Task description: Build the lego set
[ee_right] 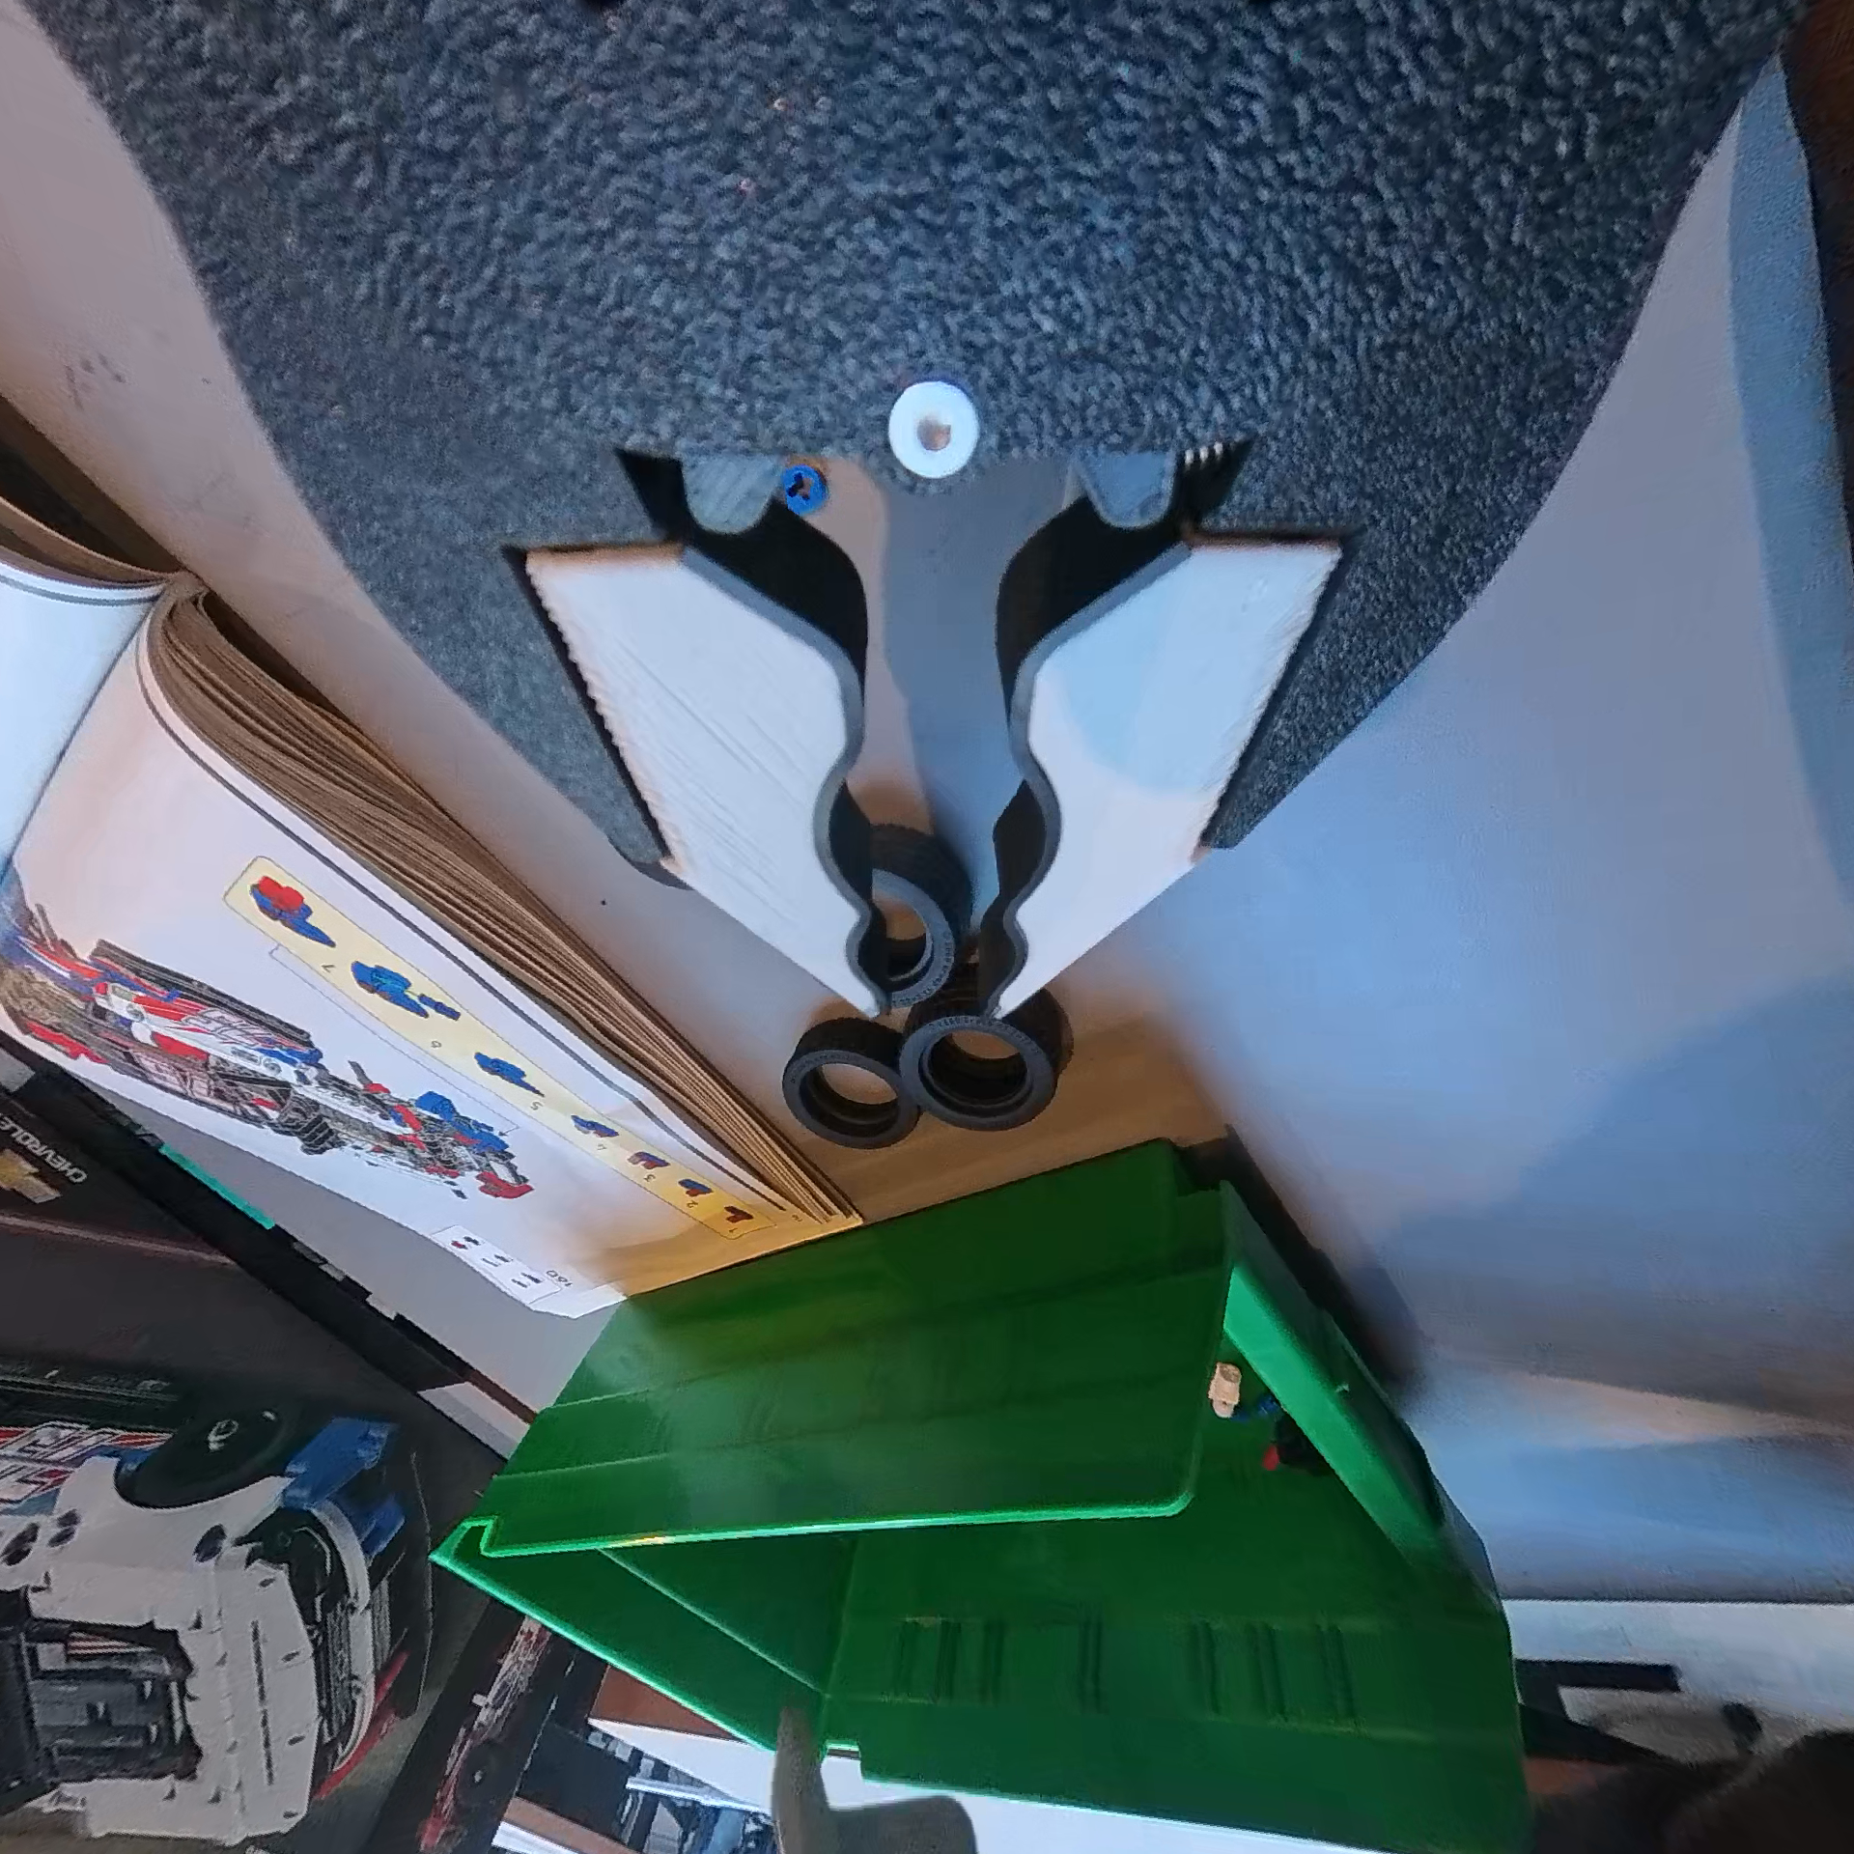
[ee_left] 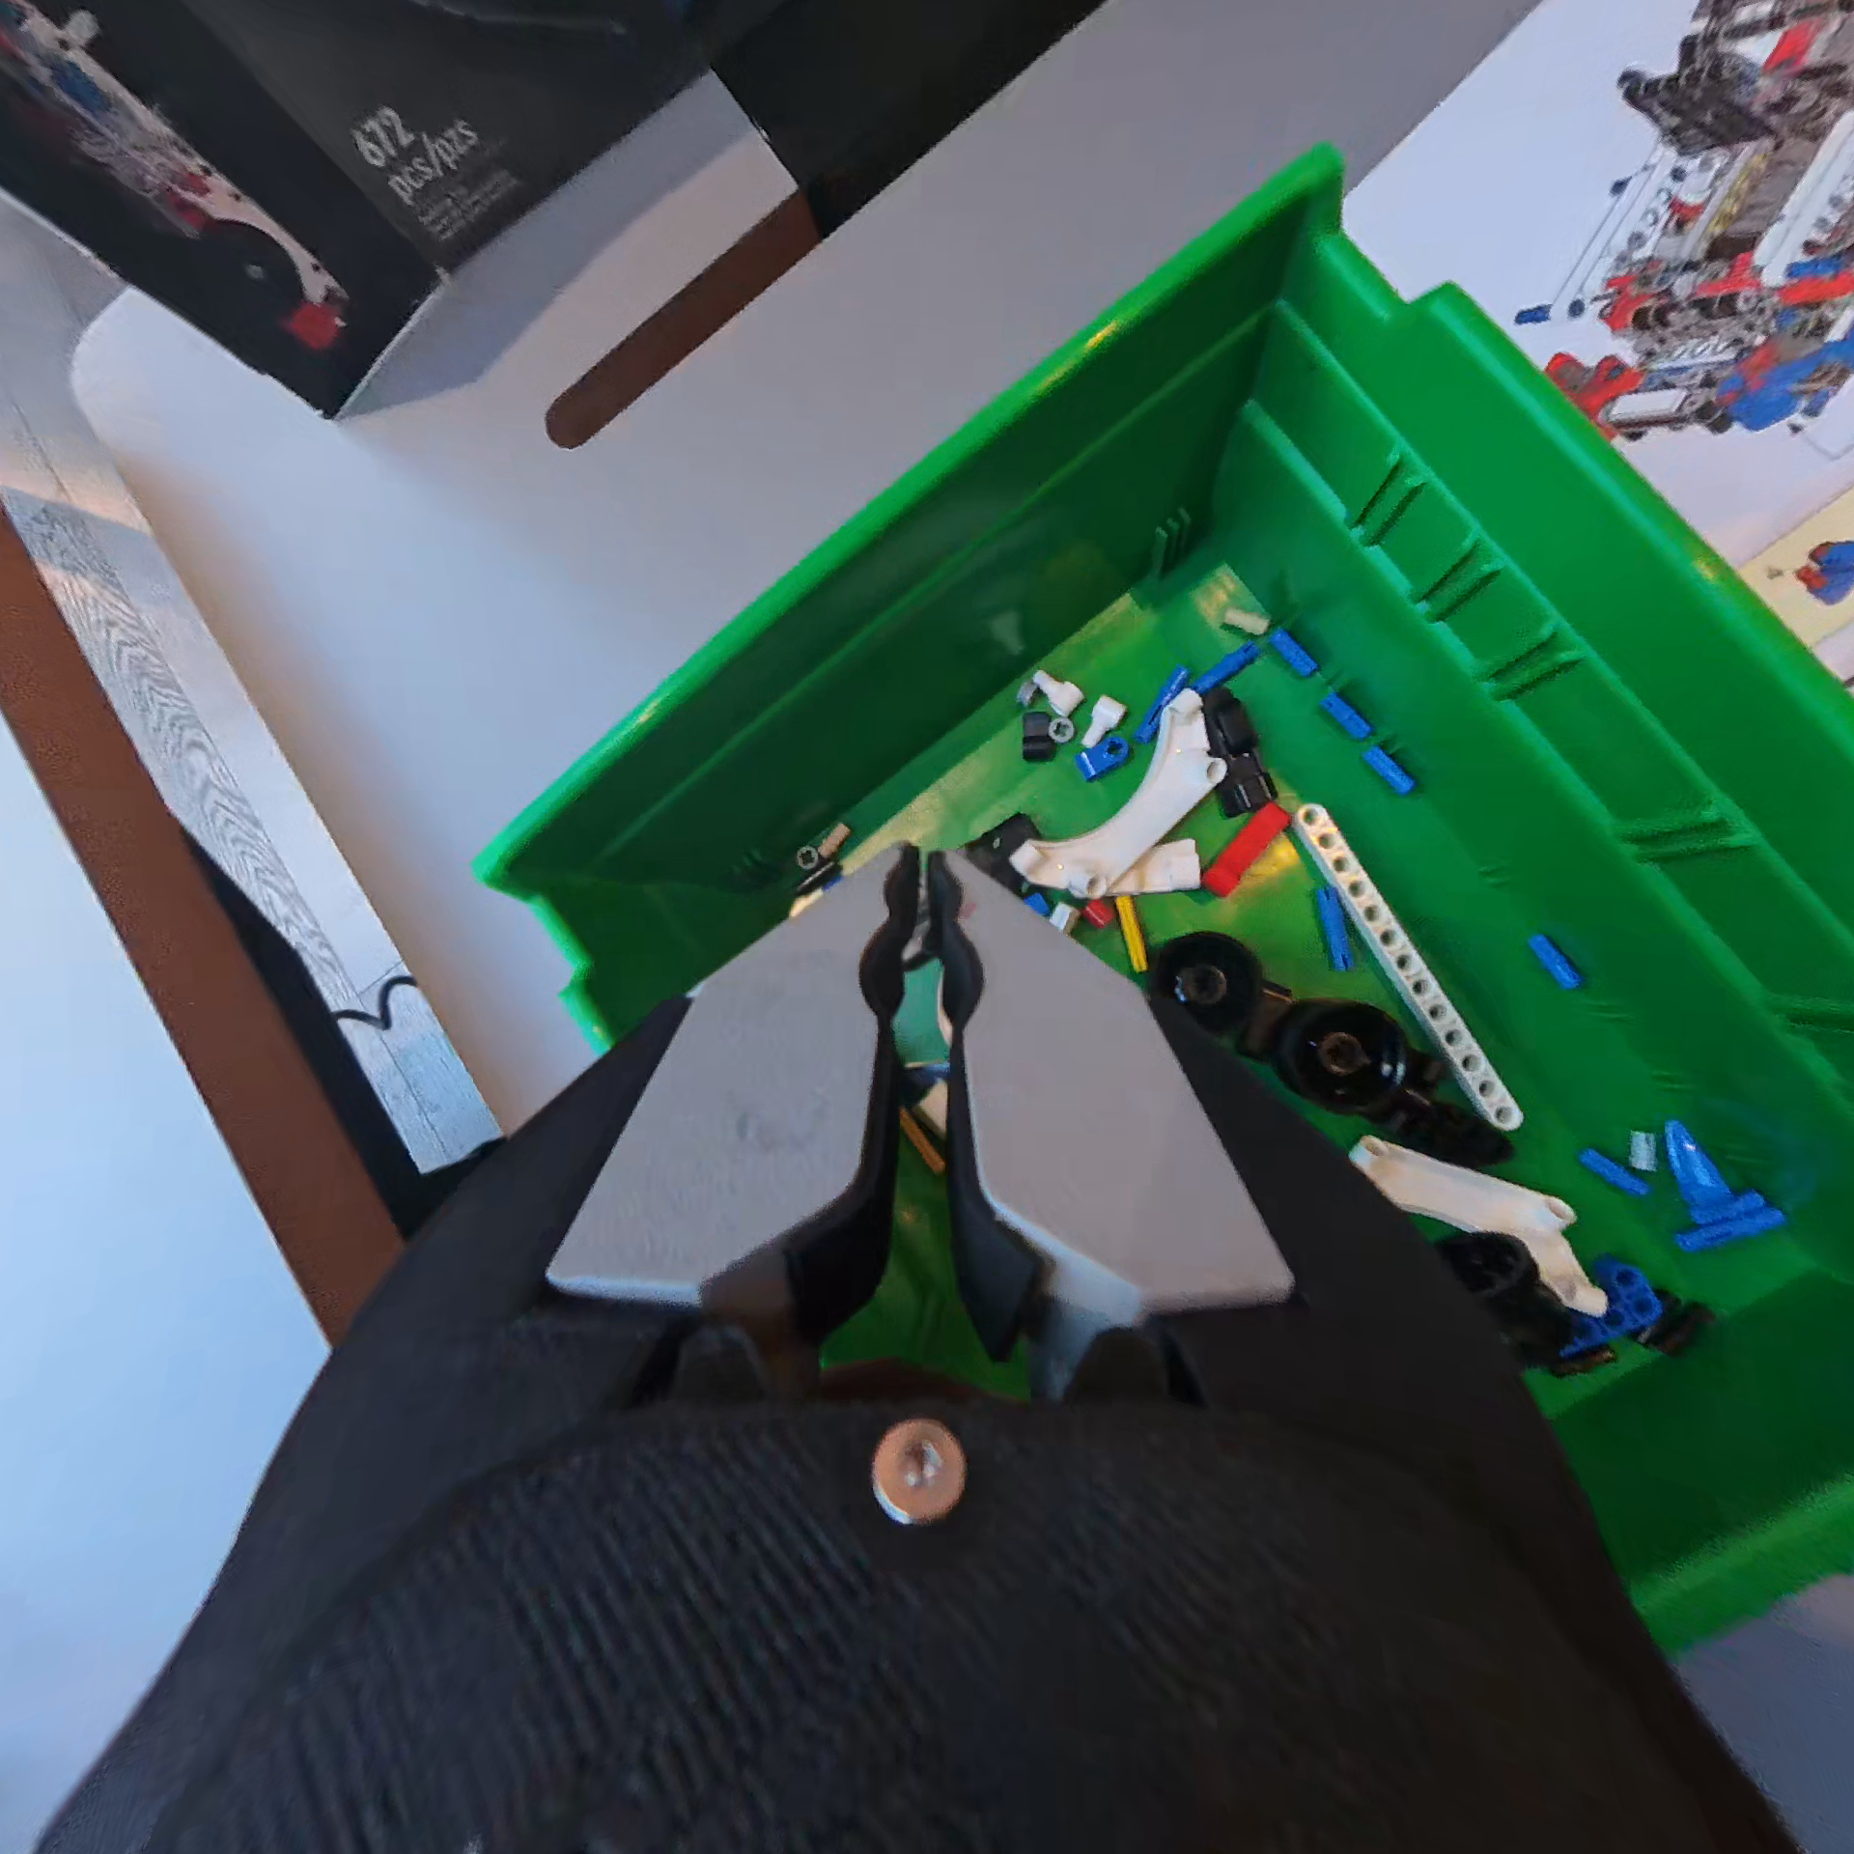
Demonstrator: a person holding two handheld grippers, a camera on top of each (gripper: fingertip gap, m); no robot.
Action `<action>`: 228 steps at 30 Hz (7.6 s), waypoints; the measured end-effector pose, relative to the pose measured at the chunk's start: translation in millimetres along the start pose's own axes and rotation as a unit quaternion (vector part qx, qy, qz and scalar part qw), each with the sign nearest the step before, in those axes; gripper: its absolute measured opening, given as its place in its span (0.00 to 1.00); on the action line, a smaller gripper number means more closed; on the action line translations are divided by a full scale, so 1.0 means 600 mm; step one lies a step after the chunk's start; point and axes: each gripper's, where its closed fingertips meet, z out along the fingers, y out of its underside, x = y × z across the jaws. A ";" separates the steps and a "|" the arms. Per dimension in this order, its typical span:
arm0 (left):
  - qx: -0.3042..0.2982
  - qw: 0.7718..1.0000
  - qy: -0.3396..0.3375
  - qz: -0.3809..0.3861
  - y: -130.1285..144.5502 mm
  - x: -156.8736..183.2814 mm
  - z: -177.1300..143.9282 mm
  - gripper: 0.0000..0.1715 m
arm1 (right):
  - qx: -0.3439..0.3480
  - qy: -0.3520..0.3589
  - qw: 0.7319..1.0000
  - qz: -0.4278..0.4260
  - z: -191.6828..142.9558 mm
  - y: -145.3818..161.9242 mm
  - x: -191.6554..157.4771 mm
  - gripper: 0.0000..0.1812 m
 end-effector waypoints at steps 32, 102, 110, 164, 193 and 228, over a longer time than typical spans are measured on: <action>-0.197 0.962 0.103 0.159 0.077 0.089 0.104 0.02 | 0.003 -0.005 1.000 -0.006 -0.001 -0.002 -0.003 0.08; -0.224 0.925 0.152 0.268 0.171 0.184 0.030 0.08 | 0.005 -0.012 0.999 0.039 0.000 -0.001 0.011 0.04; -0.177 0.959 0.081 0.207 0.138 0.102 -0.006 0.13 | 0.010 -0.012 0.999 0.035 -0.002 -0.004 0.009 0.04; -0.154 0.941 0.141 0.265 0.092 0.168 0.044 0.22 | 0.080 -0.040 0.996 -0.027 -0.036 -0.034 -0.045 0.03; -0.193 0.949 0.092 0.232 0.161 0.138 0.016 0.19 | 0.069 -0.054 0.995 -0.042 -0.053 -0.027 -0.083 0.04; -0.128 0.949 0.074 0.279 0.023 0.085 0.132 0.12 | 0.062 -0.063 0.996 -0.001 -0.048 -0.025 -0.068 0.04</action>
